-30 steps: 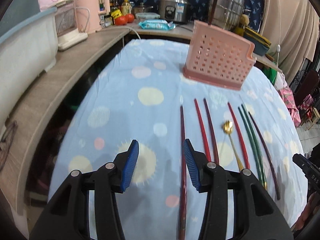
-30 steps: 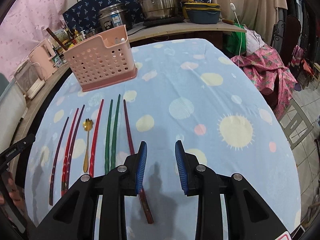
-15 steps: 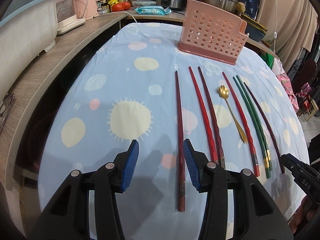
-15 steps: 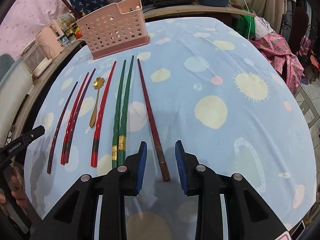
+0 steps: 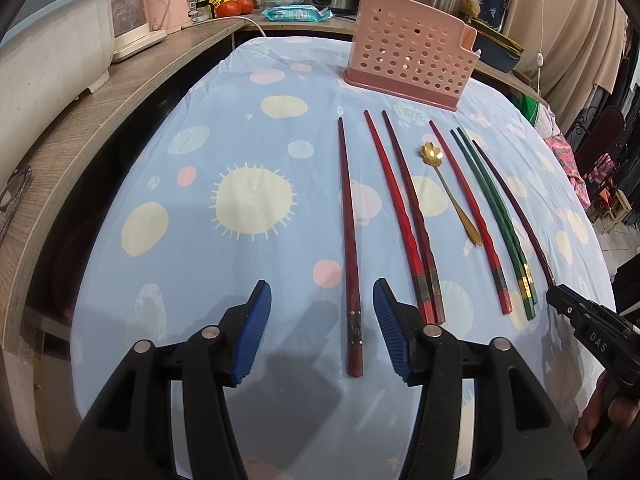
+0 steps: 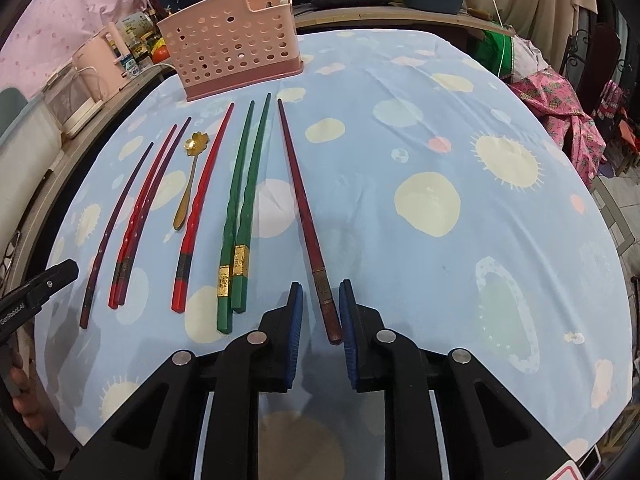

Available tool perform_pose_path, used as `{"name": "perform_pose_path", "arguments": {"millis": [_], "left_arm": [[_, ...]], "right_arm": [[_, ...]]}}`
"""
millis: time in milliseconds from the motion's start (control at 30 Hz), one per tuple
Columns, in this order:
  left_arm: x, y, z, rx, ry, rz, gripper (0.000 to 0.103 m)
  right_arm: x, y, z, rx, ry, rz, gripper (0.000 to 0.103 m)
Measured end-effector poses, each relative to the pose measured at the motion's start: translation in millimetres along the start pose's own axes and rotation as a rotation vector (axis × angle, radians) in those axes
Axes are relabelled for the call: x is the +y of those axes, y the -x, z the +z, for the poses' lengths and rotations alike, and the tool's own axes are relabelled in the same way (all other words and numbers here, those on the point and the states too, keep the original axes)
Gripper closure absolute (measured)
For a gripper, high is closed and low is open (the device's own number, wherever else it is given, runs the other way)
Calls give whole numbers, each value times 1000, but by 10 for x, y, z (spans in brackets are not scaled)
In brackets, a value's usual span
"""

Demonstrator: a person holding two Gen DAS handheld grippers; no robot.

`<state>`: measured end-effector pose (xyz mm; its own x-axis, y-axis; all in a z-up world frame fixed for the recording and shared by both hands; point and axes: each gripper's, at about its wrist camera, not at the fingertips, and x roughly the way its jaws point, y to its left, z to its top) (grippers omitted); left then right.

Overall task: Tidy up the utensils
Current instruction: 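Grasp a dark red chopstick with left gripper while right gripper grasps another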

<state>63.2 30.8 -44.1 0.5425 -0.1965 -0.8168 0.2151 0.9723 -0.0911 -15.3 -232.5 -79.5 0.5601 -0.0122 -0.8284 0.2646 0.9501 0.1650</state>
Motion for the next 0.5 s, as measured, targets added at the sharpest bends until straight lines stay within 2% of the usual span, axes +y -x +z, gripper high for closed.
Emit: {"name": "perform_pose_path", "arguments": {"millis": [67, 500], "left_arm": [[-12, 10, -30, 4, -3, -4, 52], [-92, -38, -188, 38, -31, -26, 52]], "right_arm": [[-1, 10, -17, -3, 1, -2, 93], [-11, 65, -88, -9, 0, -1, 95]]}}
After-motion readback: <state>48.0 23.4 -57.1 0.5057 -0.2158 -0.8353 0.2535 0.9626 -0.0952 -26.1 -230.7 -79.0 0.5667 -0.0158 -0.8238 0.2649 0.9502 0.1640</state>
